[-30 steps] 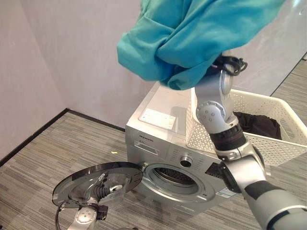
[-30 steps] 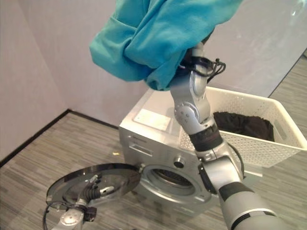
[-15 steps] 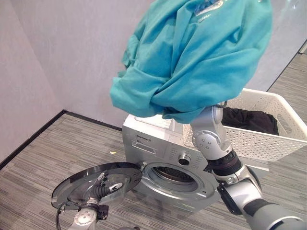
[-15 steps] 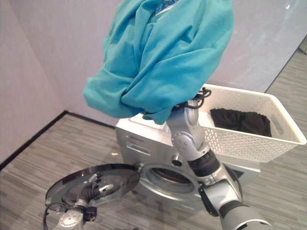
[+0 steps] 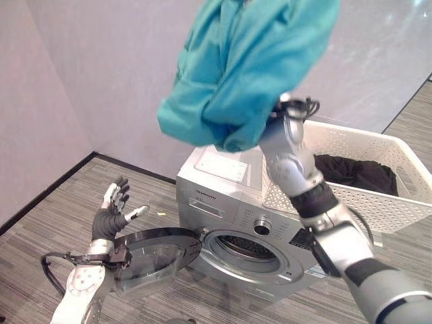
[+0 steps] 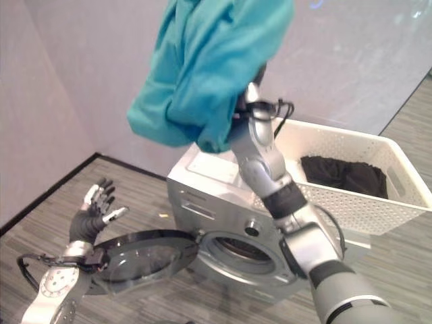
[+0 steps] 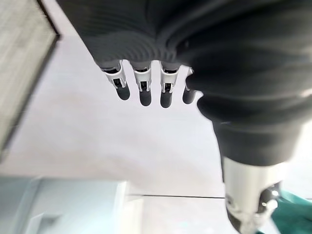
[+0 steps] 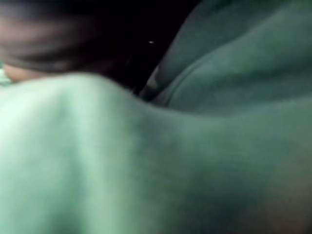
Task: Grab the laundry basket,head to the washer,open it,put in the laundry and shut it.
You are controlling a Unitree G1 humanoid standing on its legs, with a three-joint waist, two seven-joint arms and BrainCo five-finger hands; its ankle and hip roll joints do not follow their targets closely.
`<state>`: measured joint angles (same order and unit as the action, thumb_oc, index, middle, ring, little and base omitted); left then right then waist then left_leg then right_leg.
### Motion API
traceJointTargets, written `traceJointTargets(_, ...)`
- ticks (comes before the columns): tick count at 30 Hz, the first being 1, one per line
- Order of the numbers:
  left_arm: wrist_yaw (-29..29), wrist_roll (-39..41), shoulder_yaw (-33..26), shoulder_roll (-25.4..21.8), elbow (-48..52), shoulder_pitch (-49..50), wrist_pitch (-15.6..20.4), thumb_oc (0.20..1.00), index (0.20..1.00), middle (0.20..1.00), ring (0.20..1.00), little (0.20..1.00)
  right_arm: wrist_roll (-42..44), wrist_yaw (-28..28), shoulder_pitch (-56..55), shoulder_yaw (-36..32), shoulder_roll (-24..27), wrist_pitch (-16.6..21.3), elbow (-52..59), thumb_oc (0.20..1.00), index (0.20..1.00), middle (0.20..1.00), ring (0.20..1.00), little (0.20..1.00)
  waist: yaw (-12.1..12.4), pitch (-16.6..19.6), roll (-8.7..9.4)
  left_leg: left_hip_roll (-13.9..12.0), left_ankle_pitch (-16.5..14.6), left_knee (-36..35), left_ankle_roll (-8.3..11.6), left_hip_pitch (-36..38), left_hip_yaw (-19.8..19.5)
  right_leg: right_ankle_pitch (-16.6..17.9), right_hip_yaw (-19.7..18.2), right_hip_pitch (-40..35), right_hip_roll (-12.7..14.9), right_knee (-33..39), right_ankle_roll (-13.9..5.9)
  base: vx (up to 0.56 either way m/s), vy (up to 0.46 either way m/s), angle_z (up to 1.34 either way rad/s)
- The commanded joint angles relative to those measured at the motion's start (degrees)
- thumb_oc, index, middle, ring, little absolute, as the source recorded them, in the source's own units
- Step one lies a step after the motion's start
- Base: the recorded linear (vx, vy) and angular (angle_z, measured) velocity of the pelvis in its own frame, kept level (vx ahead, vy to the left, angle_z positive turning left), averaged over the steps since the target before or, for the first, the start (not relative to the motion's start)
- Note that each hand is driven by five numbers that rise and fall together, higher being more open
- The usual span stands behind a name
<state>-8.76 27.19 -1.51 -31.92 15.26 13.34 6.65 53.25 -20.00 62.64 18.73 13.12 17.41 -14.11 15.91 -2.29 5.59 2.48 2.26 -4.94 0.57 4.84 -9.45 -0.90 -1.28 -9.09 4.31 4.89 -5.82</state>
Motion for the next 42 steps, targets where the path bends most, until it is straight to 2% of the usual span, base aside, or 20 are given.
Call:
traceJointTargets(1, -1.46, 1.23, -1.51, -5.37, 2.98, -2.48, 6.05, 1.000, 1.000, 1.000, 1.000, 1.000, 0.06, -1.30, 8.47, -4.43, -0.87, 3.55, -2.63, 0.200, 0.200, 0.200, 0.200, 0.200, -0.49, 5.66, 1.48, -0.62, -3.45, 2.24, -0.41, -2.31, -0.17, 3.40, -0.45, 3.90, 3.26, 0.05, -2.08, 0.00, 0.000, 0.00)
traceJointTargets(2, -1.90, 0.94, -1.57, -5.89, 2.68, -4.22, 6.42, 1.000, 1.000, 1.000, 1.000, 1.000, -0.13, -1.72, 10.12, -4.99, -0.77, 3.99, -3.86, 0.200, 0.200, 0.200, 0.200, 0.200, -0.46, 5.89, 1.60, -0.60, -3.47, 2.19, -0.39, -2.29, -0.31, 3.36, -0.43, 3.87, 3.26, 0.06, -2.10, 0.04, 0.025, 0.05)
traceJointTargets(3, -2.88, -0.19, -1.54, -7.68, 2.37, -9.93, 7.56, 1.000, 1.000, 1.000, 1.000, 1.000, 0.04, -2.78, 14.17, -6.41, 0.37, 5.07, -7.59, 0.200, 0.200, 0.200, 0.200, 0.200, -0.51, 6.76, 1.78, -0.56, -4.06, 1.85, -0.30, -1.97, -0.70, 2.76, -0.23, 3.54, 3.22, 0.09, -2.16, 0.04, 0.025, 0.06)
traceJointTargets(9, -3.62, 0.75, 1.24, -9.57, 0.12, -20.69, 9.33, 1.000, 1.000, 1.000, 1.000, 1.000, 0.35, -3.65, 19.47, -7.11, 3.06, 6.14, -13.71, 0.200, 0.200, 0.200, 0.200, 0.200, -0.84, 7.38, 2.09, -0.27, -3.88, 2.15, -0.15, -2.37, -1.08, 3.25, -0.17, 3.82, 3.36, 0.11, -2.43, 0.03, 0.021, 0.04)
traceJointTargets(15, -5.86, 0.80, 9.10, -11.91, -6.61, -38.20, 10.07, 1.000, 1.000, 1.000, 1.000, 1.000, 0.57, -3.56, 19.22, -5.71, 2.61, 5.91, -14.28, 0.200, 0.200, 0.200, 0.200, 0.200, -1.51, 7.53, 2.12, -0.23, -4.43, 2.73, -0.09, -2.24, -1.14, 3.01, -0.33, 3.40, 3.26, 0.02, -2.44, 0.01, 0.005, 0.01)
traceJointTargets(20, -6.42, 2.70, 15.77, -12.04, -10.79, -48.69, 9.64, 1.000, 1.000, 1.000, 1.000, 1.000, 1.80, -2.32, 16.52, -3.75, 1.54, 4.59, -14.60, 0.200, 0.200, 0.200, 0.200, 0.200, -1.95, 7.30, 1.95, -0.31, -4.97, 3.48, -0.10, -1.89, -1.46, 2.58, -0.05, 2.77, 3.05, -0.34, -2.21, 0.01, -0.001, 0.00)
traceJointTargets(23, -6.24, 3.35, 16.78, -11.64, -11.26, -49.61, 9.68, 1.000, 1.000, 1.000, 1.000, 1.000, 2.07, -2.15, 16.25, -3.69, 1.33, 4.46, -14.77, 0.200, 0.200, 0.200, 0.200, 0.200, -1.93, 7.20, 1.96, -0.30, -5.11, 3.69, -0.09, -1.81, -1.51, 2.51, 0.02, 2.60, 3.06, -0.36, -2.17, 0.00, 0.000, 0.00)
traceJointTargets(26, -5.80, 4.58, 20.44, -10.49, -12.21, -53.27, 8.96, 1.000, 1.000, 1.000, 1.000, 1.000, 4.19, -1.25, 14.80, -2.82, -1.24, 3.84, -15.43, 0.200, 0.200, 0.200, 0.200, 0.200, -2.05, 7.16, 1.89, -0.26, -5.41, 4.25, -0.04, -1.75, -1.62, 2.30, 0.27, 2.31, 2.92, -0.37, -2.10, 0.00, 0.000, 0.00)
traceJointTargets(31, -5.60, 4.28, 21.87, -10.73, -11.95, -54.08, 7.51, 1.000, 1.000, 1.000, 1.000, 1.000, 5.97, 1.23, 11.15, 1.18, -2.05, 2.86, -7.51, 0.200, 0.200, 0.200, 0.200, 0.200, -2.10, 6.97, 2.07, -0.64, -5.20, 4.05, 0.05, -2.00, -1.36, 2.41, 0.40, 2.79, 2.89, -0.46, -2.01, 0.00, 0.000, 0.00)
traceJointTargets(36, -5.57, 1.34, 20.93, -11.75, -10.93, -52.79, 6.29, 1.000, 1.000, 1.000, 1.000, 1.000, 7.04, 4.78, 8.41, 4.76, -0.56, 1.95, 0.51, 0.200, 0.200, 0.200, 0.200, 0.200, -1.96, 6.73, 2.50, -0.94, -5.18, 3.81, -0.01, -2.01, -0.35, 2.70, 0.01, 3.07, 2.80, -0.40, -2.17, 0.00, 0.000, -0.01)
traceJointTargets(42, -6.21, -1.80, 18.14, -11.03, -10.44, -50.09, 4.81, 1.000, 1.000, 1.000, 1.000, 1.000, 3.58, 6.32, 2.50, 4.54, -0.20, 2.22, 13.24, 0.200, 0.200, 0.200, 0.200, 0.200, -2.32, 6.64, 2.71, -1.42, -5.45, 3.54, -0.08, -1.54, 0.74, 2.68, -0.45, 3.27, 2.49, -0.39, -2.18, 0.00, 0.004, -0.07)
